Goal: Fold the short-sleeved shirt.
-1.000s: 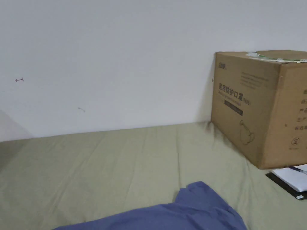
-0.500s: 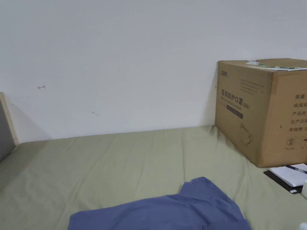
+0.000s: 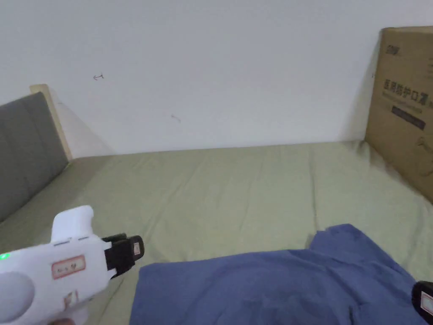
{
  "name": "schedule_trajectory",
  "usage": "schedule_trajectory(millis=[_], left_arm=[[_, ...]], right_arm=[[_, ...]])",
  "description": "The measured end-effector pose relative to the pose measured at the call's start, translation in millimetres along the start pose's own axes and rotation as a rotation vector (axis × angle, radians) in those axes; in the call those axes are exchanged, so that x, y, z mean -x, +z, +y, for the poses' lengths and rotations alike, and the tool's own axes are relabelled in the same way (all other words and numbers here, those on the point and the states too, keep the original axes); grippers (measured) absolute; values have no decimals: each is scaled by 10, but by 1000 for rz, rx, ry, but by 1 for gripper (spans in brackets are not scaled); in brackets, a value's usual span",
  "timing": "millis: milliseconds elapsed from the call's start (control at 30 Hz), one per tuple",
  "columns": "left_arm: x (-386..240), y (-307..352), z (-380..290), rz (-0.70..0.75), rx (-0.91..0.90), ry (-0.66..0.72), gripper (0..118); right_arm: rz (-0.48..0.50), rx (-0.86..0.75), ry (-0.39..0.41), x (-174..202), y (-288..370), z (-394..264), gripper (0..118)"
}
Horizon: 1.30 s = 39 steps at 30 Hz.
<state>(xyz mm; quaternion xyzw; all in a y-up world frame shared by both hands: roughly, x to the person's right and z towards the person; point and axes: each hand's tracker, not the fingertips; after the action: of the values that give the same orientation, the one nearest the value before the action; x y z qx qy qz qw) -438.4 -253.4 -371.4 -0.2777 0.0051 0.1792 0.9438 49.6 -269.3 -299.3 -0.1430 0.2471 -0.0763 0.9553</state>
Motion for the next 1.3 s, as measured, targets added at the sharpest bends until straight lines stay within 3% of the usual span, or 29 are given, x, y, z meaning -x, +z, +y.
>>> schedule_trajectory(millis=[133,167,200,233,267,400,500,600,667,700,733,800,900,1000,1067,1133,1200,1233,1267,1300], left_arm=[[589,-1291,341,58,270,66,3],[759,-1545,331,53,306,110,21],[838,-1701,283,77,319,145,58],[926,-1941,233,153,351,131,110],[995,-2078,186,220,386,105,116],[1222,-2507,11,337,472,36,113],[1217,-2671,-178,268,512,40,107],[1043,-2650,-290,331,514,-170,98],[942,-2568,-228,319,489,-156,68],[886,-2532,-214,315,473,-157,42],[863,-2451,-245,309,457,-182,2],[752,-2431,-308,239,466,-204,1],[602,-2422,-438,266,479,-321,1],[468,-2260,-463,281,344,-335,1],[421,-2097,-442,276,257,-313,1],[321,-1939,-435,283,178,-326,1],[252,-1741,-457,277,54,-345,1],[231,-1675,-459,258,22,-331,1],[221,-1655,-440,250,16,-305,1],[214,-1636,-440,247,11,-291,1]], right_arm=[[7,77,-1,-97,-453,-76,0],[11,90,-6,-127,-540,-101,0],[24,107,-14,-150,-614,-122,0],[28,125,-22,-169,-695,-150,0],[29,142,-25,-184,-765,-178,0],[-7,186,-22,-224,-930,-304,0],[-7,224,-45,-260,-1018,-401,0],[-17,253,-56,-301,-1059,-482,0],[-32,262,-58,-305,-1066,-497,0],[-35,261,-61,-306,-1064,-496,0],[-37,256,-67,-317,-1057,-490,0],[-28,232,-94,-368,-1051,-459,0],[20,213,-210,-651,-1286,-281,0],[-147,184,-259,-1184,-1758,63,0],[-214,377,-261,-1703,-2343,246,0],[-194,714,-307,-2101,-2868,277,0],[-246,758,-300,-2306,-3095,170,0],[-284,750,-308,-2382,-3204,127,11],[-308,751,-337,-2466,-3307,73,41],[-324,756,-358,-2523,-3387,27,86]])
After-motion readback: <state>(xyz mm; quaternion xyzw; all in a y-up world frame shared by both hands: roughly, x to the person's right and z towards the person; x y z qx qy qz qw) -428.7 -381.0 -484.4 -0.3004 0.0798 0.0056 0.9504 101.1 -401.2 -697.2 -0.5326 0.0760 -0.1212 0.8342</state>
